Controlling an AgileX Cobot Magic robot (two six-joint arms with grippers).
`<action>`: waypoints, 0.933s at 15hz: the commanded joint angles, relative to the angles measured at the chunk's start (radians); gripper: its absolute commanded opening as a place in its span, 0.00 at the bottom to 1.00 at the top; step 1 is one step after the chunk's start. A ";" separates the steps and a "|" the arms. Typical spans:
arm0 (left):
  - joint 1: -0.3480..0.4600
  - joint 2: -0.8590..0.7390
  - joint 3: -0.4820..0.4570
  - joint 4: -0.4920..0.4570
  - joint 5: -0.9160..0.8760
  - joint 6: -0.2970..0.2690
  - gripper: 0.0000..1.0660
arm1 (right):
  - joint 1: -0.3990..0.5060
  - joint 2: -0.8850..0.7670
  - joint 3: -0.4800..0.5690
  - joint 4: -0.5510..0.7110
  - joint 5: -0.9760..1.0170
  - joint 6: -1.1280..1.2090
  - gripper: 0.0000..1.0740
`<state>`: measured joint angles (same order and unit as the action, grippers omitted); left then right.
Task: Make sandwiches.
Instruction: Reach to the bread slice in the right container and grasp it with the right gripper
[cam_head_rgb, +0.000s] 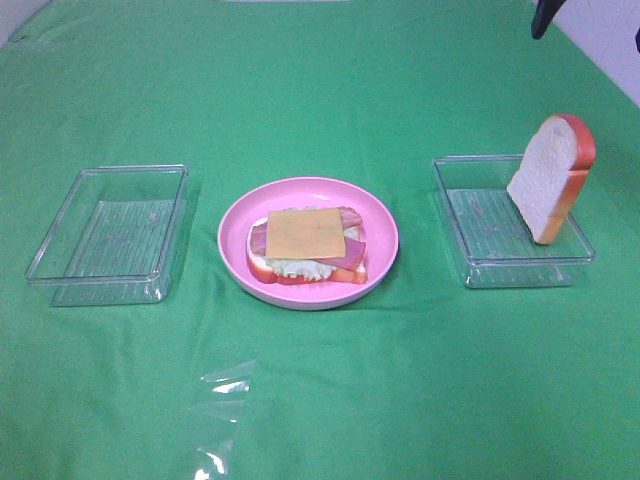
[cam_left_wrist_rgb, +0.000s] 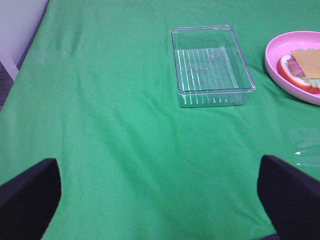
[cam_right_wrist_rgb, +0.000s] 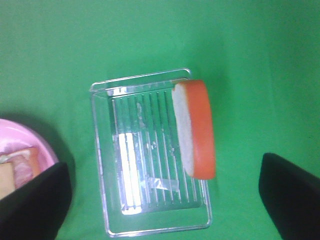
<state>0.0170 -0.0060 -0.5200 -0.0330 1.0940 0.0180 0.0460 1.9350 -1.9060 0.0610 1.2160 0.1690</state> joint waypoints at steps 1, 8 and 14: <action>0.003 -0.020 0.003 -0.004 -0.016 -0.005 0.94 | -0.050 0.061 -0.002 -0.005 0.116 -0.028 0.91; 0.003 -0.019 0.003 -0.004 -0.016 -0.005 0.94 | -0.057 0.204 -0.006 -0.013 0.109 -0.061 0.91; 0.003 -0.018 0.003 -0.004 -0.016 -0.005 0.94 | -0.057 0.311 -0.007 -0.009 0.102 -0.061 0.91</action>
<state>0.0170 -0.0060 -0.5200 -0.0330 1.0940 0.0180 -0.0090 2.2410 -1.9060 0.0520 1.2130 0.1200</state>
